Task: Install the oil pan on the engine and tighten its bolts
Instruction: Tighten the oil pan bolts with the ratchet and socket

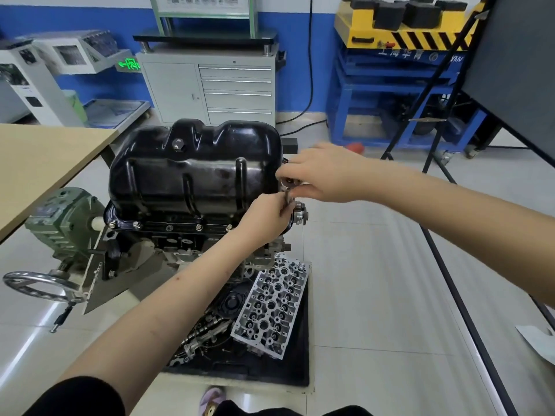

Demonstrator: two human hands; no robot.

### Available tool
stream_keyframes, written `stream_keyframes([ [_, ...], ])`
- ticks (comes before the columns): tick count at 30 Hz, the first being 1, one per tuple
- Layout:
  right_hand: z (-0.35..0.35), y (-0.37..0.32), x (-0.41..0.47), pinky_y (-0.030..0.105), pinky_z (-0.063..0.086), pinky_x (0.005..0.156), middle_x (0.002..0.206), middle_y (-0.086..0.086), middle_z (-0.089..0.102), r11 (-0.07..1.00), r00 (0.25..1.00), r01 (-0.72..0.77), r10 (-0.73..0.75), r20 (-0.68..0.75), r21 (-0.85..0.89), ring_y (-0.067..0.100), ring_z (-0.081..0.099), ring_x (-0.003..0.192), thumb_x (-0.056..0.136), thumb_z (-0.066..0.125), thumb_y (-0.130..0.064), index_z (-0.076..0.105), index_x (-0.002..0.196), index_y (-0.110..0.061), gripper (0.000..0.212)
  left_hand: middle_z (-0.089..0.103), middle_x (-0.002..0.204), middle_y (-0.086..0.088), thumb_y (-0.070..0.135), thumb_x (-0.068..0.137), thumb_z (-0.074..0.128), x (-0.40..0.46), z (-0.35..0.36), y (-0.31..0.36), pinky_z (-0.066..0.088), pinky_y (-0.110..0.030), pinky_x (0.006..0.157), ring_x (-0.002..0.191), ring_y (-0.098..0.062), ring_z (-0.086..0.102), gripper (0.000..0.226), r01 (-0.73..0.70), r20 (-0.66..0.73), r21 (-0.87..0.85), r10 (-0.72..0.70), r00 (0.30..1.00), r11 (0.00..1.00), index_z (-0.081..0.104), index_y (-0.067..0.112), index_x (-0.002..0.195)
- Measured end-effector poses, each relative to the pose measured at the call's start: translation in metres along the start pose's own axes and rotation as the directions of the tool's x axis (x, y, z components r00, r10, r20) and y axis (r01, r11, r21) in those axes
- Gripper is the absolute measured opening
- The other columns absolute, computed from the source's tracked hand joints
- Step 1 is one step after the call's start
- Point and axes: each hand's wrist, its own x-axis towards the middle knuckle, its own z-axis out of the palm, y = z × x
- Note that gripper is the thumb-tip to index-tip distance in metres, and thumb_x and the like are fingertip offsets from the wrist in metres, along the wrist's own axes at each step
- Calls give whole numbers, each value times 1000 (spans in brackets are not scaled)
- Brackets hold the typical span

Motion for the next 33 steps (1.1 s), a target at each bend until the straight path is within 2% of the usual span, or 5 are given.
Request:
stream_keyframes([
  [5,-2,17,0,31,30,91,115,-1,57,997,996,77,-76,-46,20,21,51,104,96,36,-38,39,136,-27,41,54,65,-4,18,95,45,6,-3,-2,30,-26,58,63,-21,47,19,6,61,-7,-5,998,1000,55,4,85],
  [12,24,-18,2,30,32,63,87,9,56,814,880,-401,470,-72,421,28,51,81,94,39,-45,50,103,-10,38,67,86,-7,14,90,51,6,-6,0,49,-20,76,84,-17,63,11,12,50,-297,3,999,955,59,7,91],
  [16,18,-16,0,29,29,55,69,-6,44,795,904,-351,425,-42,494,13,43,58,91,46,-45,49,103,-10,37,48,55,10,4,88,50,6,-15,5,32,-9,48,48,5,46,34,-54,-94,-318,25,995,947,46,25,61],
  [26,-2,7,2,25,25,91,116,-4,55,969,989,67,-96,-111,-239,18,44,114,89,38,-4,50,119,-24,38,69,94,-20,18,93,50,3,-19,11,50,-41,82,90,-30,65,30,-117,3,-261,122,993,958,62,-9,95],
  [33,-8,-3,2,25,21,46,80,5,55,963,992,-128,119,-53,-236,21,41,67,92,41,-45,54,98,-13,35,67,78,-12,12,91,51,6,-17,5,51,-22,72,76,-18,64,19,-85,28,-263,96,995,961,61,-2,83],
])
